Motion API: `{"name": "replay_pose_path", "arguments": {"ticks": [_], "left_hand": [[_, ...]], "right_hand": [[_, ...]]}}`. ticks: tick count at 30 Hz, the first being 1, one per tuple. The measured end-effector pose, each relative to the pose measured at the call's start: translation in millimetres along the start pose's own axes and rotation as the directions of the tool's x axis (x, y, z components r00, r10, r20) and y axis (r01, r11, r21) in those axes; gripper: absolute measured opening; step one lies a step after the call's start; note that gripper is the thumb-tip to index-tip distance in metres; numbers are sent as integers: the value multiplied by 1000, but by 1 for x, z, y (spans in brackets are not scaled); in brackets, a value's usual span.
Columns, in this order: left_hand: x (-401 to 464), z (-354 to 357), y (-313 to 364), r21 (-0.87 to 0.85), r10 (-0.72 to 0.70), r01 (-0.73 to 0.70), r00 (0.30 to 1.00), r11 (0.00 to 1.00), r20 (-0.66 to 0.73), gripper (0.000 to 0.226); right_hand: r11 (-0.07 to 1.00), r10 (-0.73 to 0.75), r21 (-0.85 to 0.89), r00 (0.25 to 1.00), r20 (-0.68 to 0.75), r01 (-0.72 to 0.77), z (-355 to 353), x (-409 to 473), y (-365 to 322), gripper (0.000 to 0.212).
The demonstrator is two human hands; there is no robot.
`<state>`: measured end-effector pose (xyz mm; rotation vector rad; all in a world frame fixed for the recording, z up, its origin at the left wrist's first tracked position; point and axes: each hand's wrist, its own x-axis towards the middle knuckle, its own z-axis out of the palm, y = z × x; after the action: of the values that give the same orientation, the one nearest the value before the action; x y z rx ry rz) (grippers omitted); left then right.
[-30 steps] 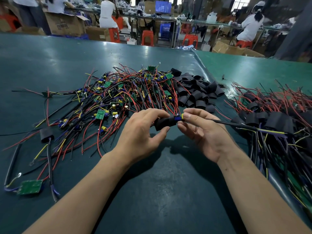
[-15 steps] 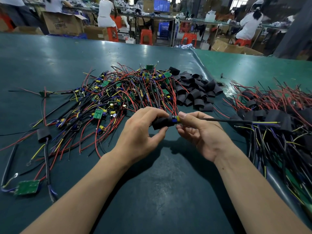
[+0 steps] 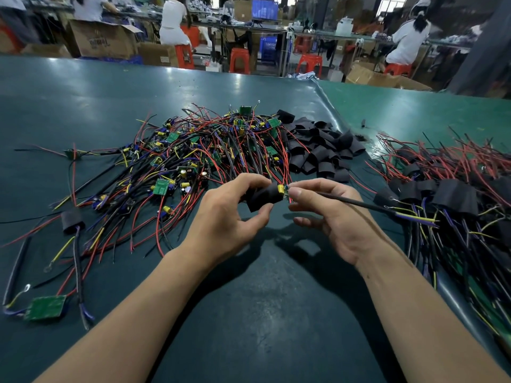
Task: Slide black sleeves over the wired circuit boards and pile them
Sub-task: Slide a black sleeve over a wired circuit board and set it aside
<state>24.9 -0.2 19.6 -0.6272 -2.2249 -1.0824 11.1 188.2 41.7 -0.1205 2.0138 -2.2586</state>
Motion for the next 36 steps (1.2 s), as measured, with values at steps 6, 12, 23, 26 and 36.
{"name": "replay_pose_path", "arguments": {"ticks": [6,12,23,26,36], "left_hand": [[0,-1,0,-42,-4,6,999,999,41,34],[0,1,1,-39,17,-15,999,999,36,30],[1,2,0,-60,32,-33,999,998,-4,39],[0,2,0,-64,47,-44,998,997,50,46],[3,0,-1,175,85,-40,962,984,-260,26]], "right_hand": [[977,-133,-176,990,-51,122,5,2,5,6],[996,-58,-69,998,6,58,4,1,4,7],[994,90,-60,994,67,-86,8,-1,4,23],[986,97,-149,990,104,-81,12,-3,8,21],[946,53,314,915,-399,82,-14,5,-17,18]]}}
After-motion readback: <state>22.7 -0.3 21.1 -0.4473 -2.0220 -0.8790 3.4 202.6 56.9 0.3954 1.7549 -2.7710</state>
